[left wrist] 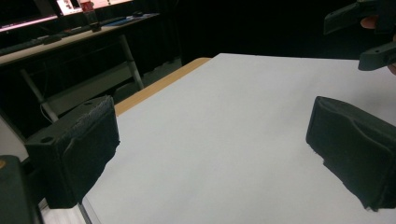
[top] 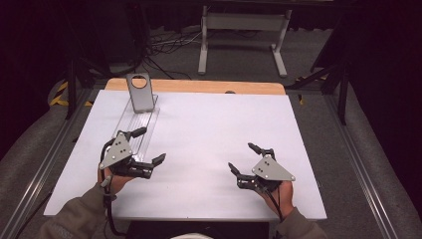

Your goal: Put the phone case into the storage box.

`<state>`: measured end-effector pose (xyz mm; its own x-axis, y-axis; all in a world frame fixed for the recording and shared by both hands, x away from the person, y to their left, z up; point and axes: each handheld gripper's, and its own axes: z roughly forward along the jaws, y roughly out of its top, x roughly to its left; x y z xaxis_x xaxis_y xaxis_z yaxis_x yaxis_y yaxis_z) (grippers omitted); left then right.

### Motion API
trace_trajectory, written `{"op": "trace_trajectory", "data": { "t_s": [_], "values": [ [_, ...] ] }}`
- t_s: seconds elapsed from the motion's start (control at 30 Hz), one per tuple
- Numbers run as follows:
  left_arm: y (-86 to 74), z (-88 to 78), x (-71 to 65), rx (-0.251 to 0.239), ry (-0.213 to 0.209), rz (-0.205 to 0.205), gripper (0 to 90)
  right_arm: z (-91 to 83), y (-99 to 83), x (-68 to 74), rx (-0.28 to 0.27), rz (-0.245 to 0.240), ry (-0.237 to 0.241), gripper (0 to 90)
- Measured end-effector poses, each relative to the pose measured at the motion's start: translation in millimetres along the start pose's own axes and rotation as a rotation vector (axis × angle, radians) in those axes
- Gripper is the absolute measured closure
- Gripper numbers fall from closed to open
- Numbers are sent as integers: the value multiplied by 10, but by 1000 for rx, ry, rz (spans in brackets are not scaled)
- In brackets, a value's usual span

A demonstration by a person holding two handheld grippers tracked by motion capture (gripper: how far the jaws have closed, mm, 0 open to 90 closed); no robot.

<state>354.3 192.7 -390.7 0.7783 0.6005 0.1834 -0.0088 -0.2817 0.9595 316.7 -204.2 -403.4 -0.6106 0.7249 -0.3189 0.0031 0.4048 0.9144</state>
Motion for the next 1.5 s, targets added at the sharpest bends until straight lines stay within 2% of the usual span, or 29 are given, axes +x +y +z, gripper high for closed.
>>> {"op": "trace_trajectory", "data": {
  "t_s": [0.33, 0.67, 0.83, 0.97, 1.13, 1.5],
  "values": [
    [-112, -40, -62, 23, -13, -8, 31, -17, -3, 0, 0, 3, -2, 175],
    [-206, -81, -102, 36, -5, -14, 31, -34, -4, -1, 1, 4, -1, 175],
    [-249, -106, -111, 60, -17, -21, 31, -56, -31, 2, 12, 6, 4, 174],
    [-295, -124, -127, 70, -13, -26, 31, -60, -34, 1, 13, 8, 7, 174],
    [-342, -172, -134, 52, 5, -35, 29, -55, -42, 10, 15, 4, 6, 173],
    [-455, -329, -148, 83, 30, -51, 28, -120, -91, -4, 26, 9, 7, 172]
  ]
}}
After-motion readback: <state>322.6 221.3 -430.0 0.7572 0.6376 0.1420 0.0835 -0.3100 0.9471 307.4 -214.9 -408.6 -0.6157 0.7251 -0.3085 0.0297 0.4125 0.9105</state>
